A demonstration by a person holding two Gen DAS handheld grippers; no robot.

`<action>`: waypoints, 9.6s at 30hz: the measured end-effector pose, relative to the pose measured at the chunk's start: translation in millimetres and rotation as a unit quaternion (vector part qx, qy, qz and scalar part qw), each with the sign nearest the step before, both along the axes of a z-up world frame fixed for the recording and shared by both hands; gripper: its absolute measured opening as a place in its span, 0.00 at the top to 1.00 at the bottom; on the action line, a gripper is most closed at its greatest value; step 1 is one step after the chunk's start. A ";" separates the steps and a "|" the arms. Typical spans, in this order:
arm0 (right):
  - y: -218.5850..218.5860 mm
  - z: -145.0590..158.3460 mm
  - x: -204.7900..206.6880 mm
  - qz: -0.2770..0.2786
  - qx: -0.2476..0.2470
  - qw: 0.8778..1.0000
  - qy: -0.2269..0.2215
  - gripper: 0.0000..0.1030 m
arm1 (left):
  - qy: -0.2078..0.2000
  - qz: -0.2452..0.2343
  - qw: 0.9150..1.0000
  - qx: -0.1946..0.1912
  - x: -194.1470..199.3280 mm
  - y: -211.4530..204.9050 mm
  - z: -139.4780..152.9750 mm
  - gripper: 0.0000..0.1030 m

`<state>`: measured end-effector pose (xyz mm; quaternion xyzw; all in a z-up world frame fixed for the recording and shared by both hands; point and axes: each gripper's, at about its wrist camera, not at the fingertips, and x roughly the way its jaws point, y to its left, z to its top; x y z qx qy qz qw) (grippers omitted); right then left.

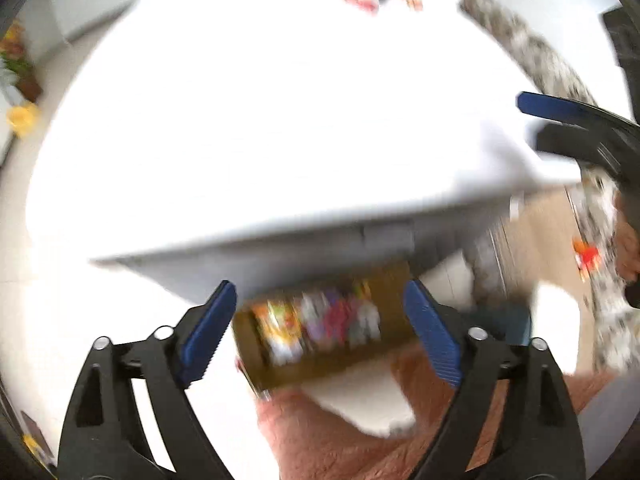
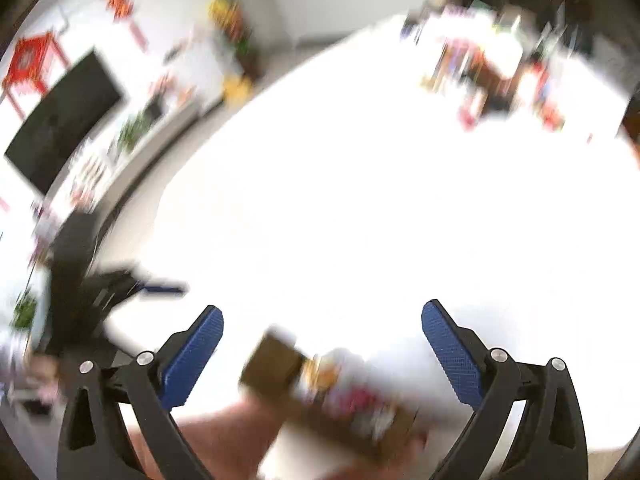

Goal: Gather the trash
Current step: 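Carry the white tissue below the table edge and drop it into the cardboard box, then grasp the pink toy with the right gripper while the left gripper grasps the white card, then drop the pink toy and white card into the cardboard box with both grippers, then grasp the orange cup with tissue with the right gripper while the left grasps a red stick, then drop the orange cup and red stick into the cardboard box with both grippers, then grasp the gold figure with the right gripper while the left grasps a white tissue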

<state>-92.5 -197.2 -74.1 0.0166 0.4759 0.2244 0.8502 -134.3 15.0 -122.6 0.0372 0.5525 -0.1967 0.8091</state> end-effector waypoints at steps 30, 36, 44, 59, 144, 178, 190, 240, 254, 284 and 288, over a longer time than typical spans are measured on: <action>-34.5 49.4 291.2 -0.168 -0.067 0.982 -0.057 0.82 | -0.066 0.153 0.986 0.027 120.2 5.1 58.1 0.14; -71.0 63.3 243.3 -0.159 0.006 0.986 -0.043 0.82 | -0.069 0.144 0.987 0.032 156.1 -2.3 47.4 0.14; -89.2 63.1 185.5 -0.150 0.024 0.988 -0.039 0.82 | -0.100 0.150 0.983 0.033 261.6 -4.0 26.5 0.14; -95.3 32.3 118.4 -0.165 0.047 0.985 -0.001 0.82 | -0.067 0.155 0.983 0.066 369.1 -32.7 -11.6 0.64; -18.9 -39.7 228.0 -0.155 -0.110 0.981 -0.040 0.12 | -0.040 0.099 0.994 0.013 10.2 10.4 7.9 0.19; -138.8 5.8 -0.3 -0.258 0.021 0.966 0.008 0.53 | -0.077 0.073 0.991 0.077 251.3 -187.8 -6.9 0.19; -128.4 19.0 -0.4 -0.230 0.027 0.973 -0.015 0.53 | -0.038 0.101 0.992 0.061 262.0 -187.9 -7.5 0.87; 2.0 -137.2 -69.7 0.009 -0.092 0.983 0.161 0.28 | 0.139 0.039 0.988 0.055 -31.0 36.7 -144.2 0.40; -24.1 14.5 195.6 -0.163 0.049 0.985 -0.030 0.20 | -0.072 0.111 0.991 -0.006 -5.7 34.1 21.6 0.15; -89.0 -52.5 63.2 -0.163 -0.044 0.980 0.102 0.86 | -0.093 0.059 0.994 -0.004 180.9 -50.1 21.0 0.15; -84.9 -53.9 47.7 -0.158 -0.084 0.980 0.086 0.86 | -0.093 0.068 0.993 0.027 259.2 -88.2 17.1 0.15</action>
